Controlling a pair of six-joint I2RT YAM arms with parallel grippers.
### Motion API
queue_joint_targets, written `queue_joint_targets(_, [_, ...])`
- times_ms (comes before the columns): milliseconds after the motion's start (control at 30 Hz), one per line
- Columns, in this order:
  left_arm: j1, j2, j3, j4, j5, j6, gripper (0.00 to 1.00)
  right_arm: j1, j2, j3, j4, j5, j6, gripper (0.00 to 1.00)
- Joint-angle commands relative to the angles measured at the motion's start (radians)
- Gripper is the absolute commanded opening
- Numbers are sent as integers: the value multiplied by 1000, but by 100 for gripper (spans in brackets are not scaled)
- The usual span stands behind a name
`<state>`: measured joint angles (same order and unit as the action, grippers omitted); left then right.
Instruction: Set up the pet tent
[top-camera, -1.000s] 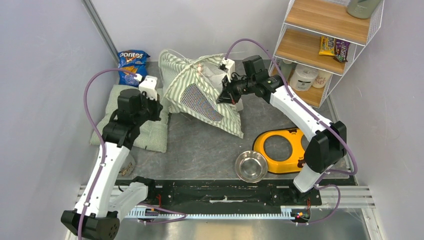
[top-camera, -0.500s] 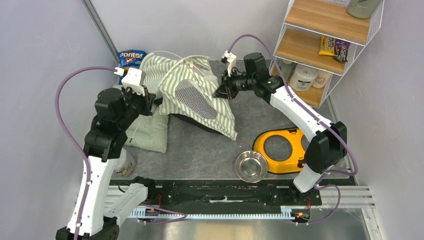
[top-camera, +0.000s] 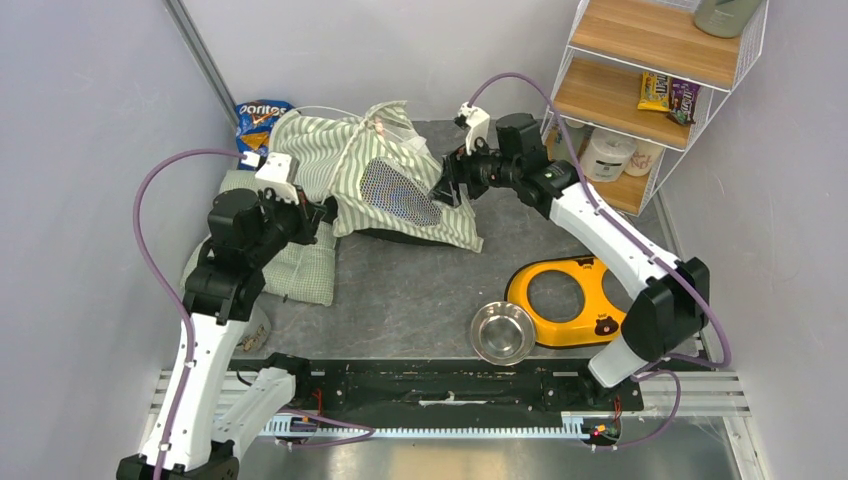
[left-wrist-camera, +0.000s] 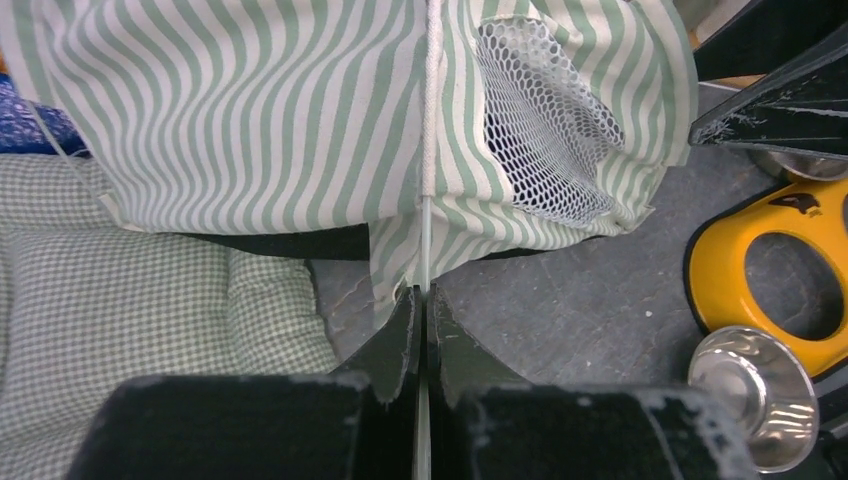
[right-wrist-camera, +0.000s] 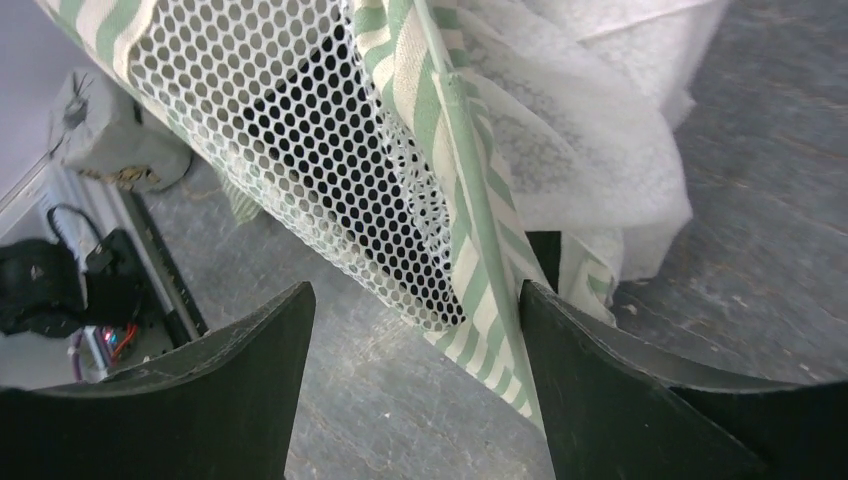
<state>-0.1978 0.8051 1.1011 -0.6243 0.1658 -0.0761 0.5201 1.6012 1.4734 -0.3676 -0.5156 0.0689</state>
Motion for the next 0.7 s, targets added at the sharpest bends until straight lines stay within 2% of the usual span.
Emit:
queue_joint_targets(0, [6, 33, -25, 114, 61, -106, 2, 2, -130, 11, 39, 200, 99, 82])
queue_joint_targets(67, [6, 42, -34, 145, 82, -136, 2, 7, -179, -8, 61, 321, 174, 81])
queue_joint_targets(200, [6, 57, -35, 205, 110, -193, 2, 75, -227, -31, 100, 332, 256, 80])
queue_joint_targets(367, [5, 86, -32, 290, 136, -286, 2, 278, -169, -24, 154, 307, 389, 79])
queue_joint_targets(533, [5, 119, -35, 370, 158, -364, 2, 400, -103, -95, 409, 295, 613, 75])
queue_joint_targets(667, [5, 133, -38, 400, 161, -385, 2, 446, -42, -98, 545, 293, 706, 73])
